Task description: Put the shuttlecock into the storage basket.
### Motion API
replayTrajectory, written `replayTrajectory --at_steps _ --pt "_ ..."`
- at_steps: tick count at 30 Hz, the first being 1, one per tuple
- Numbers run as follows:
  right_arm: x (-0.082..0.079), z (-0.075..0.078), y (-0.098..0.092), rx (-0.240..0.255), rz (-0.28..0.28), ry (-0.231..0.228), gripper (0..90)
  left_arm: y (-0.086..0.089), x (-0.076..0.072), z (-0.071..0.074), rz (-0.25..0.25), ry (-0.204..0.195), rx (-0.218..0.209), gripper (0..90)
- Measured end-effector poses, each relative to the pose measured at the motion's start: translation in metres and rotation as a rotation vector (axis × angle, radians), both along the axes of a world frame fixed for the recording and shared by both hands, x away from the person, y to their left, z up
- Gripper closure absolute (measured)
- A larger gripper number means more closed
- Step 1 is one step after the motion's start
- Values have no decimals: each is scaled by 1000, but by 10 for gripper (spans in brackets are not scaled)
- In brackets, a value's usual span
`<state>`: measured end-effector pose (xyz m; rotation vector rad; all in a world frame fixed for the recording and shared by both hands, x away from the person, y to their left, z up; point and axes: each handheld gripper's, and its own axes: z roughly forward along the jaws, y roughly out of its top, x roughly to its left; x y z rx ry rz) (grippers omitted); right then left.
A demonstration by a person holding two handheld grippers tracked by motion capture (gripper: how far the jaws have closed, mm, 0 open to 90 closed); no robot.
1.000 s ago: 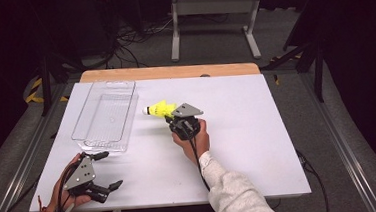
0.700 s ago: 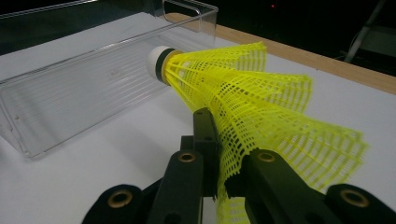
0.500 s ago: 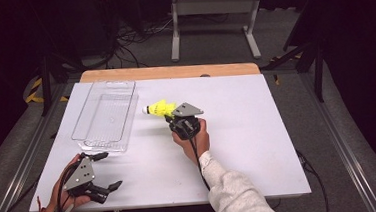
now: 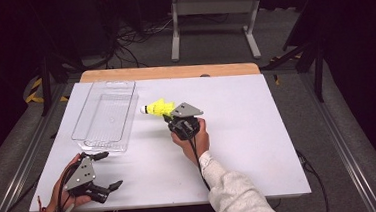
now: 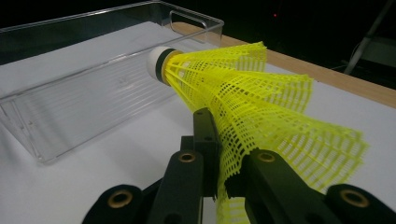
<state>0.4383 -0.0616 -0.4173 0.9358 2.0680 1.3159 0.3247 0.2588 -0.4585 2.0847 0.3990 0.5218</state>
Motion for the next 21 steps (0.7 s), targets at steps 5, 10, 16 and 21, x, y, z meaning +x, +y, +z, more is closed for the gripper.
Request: replayTrajectory --at_steps 5,10,16,21 --pt "-1 4 3 -8 11 -9 874 -2 1 1 -4 -1 2 33" --pt "-4 11 6 -3 22 -22 874 -3 0 1 -7 -4 1 32" --pt "-4 18 13 0 34 -34 874 -3 0 1 -7 -4 -2 32" --pt "-4 22 21 1 49 -39 874 -2 0 2 -6 -6 0 32"
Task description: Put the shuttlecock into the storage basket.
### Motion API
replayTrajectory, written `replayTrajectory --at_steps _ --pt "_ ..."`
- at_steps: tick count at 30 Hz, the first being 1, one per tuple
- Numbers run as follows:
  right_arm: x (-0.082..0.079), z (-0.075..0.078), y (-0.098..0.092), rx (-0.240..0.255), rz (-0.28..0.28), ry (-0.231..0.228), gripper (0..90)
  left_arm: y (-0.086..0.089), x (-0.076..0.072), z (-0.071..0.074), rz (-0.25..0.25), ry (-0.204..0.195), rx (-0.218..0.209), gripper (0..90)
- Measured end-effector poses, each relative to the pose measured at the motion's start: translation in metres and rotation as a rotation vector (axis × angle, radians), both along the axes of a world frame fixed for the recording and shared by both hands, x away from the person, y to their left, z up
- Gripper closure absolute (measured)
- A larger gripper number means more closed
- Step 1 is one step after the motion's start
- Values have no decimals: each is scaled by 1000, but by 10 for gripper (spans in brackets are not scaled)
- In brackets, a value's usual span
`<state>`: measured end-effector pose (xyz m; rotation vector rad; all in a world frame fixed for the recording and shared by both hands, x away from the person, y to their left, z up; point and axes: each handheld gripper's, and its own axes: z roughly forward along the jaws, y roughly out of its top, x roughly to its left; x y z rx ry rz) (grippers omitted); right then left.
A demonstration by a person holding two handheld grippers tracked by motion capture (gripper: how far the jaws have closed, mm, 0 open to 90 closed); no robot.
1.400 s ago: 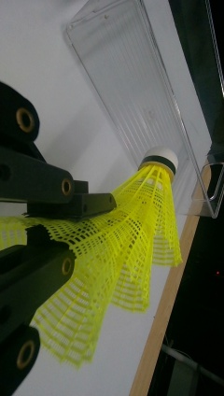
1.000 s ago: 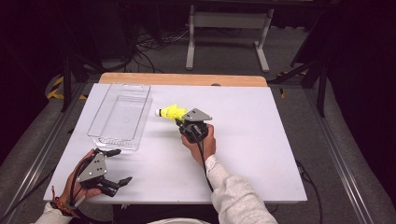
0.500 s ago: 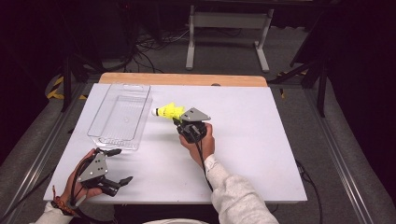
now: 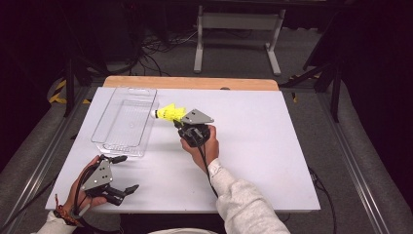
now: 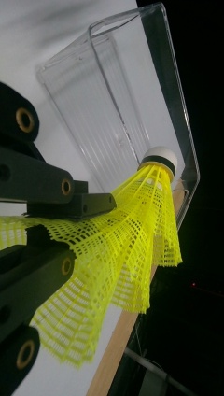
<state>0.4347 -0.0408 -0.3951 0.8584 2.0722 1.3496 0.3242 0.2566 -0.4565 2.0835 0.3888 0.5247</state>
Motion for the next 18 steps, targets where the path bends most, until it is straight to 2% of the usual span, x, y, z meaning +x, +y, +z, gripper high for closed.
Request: replayTrajectory --at_steps 9,18 --pt "2 9 16 1 35 -8 874 1 -1 0 3 -3 -8 31" --pt "6 14 40 0 84 -7 874 3 -1 0 5 -1 -18 31"
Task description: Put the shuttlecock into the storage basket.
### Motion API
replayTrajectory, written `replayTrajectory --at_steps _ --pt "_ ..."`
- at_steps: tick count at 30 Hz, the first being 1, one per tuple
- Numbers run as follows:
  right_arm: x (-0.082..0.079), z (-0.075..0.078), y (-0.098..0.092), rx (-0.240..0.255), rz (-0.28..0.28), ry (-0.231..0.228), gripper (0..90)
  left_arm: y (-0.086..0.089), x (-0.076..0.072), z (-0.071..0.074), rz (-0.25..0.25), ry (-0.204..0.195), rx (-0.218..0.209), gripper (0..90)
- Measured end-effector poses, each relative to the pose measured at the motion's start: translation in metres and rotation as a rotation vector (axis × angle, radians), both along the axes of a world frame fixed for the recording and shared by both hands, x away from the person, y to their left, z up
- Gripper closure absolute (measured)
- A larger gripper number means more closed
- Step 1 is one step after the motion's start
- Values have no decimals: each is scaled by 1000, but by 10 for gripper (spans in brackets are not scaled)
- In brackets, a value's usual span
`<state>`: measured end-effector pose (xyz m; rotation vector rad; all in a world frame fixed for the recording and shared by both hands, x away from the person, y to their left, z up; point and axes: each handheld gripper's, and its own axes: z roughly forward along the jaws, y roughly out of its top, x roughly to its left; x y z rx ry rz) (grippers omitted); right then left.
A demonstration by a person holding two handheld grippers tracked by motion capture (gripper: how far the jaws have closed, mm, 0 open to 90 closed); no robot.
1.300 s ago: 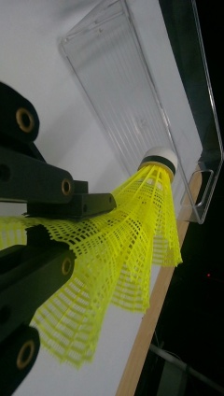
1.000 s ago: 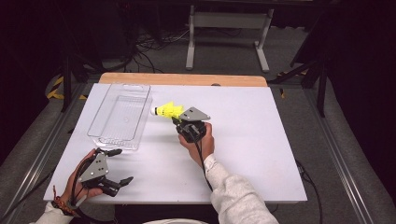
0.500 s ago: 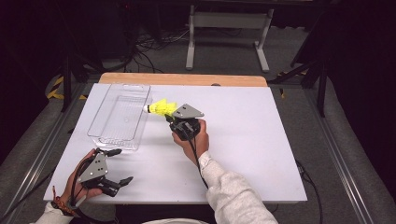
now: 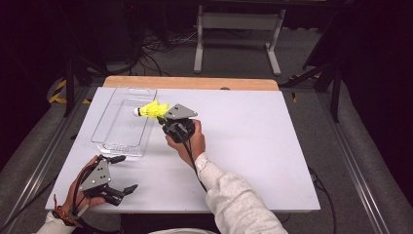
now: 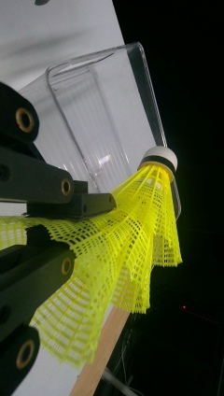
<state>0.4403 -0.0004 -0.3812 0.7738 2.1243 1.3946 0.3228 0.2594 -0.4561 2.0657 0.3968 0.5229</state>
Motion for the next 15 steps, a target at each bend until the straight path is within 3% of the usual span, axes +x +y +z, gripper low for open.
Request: replayTrajectory --at_steps 15 --pt "1 1 30 -12 58 7 875 3 -2 1 3 -7 -7 31"
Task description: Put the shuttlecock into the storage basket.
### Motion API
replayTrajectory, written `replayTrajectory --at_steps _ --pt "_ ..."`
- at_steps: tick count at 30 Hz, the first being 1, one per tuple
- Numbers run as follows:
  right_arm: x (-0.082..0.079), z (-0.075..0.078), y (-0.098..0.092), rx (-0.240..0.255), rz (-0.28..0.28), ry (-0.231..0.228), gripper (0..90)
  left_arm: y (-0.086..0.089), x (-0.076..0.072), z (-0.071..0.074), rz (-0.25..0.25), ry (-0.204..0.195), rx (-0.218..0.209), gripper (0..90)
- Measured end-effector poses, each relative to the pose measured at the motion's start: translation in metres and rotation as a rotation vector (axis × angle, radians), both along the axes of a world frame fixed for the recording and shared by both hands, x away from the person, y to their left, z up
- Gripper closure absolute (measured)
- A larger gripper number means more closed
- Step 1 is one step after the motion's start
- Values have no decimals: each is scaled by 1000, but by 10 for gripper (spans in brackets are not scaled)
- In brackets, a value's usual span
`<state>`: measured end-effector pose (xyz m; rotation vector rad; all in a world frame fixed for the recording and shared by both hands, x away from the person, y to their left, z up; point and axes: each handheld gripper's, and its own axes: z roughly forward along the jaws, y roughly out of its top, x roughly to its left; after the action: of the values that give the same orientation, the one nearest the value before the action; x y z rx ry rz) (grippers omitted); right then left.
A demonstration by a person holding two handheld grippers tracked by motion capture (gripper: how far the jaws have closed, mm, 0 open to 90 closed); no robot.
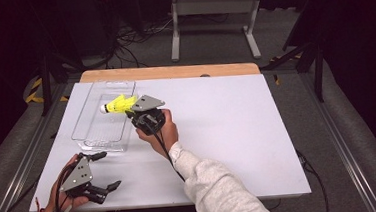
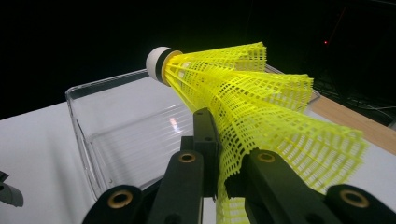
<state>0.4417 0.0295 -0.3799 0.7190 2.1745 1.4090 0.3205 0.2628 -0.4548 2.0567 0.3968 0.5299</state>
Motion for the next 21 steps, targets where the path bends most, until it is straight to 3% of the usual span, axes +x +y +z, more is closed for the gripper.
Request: replayTrajectory --at_steps 8,21 --pt "-1 -3 18 -10 30 7 874 4 -1 1 2 3 -26 31" --pt "-1 -6 42 -21 78 15 875 8 -5 2 9 3 -34 31"
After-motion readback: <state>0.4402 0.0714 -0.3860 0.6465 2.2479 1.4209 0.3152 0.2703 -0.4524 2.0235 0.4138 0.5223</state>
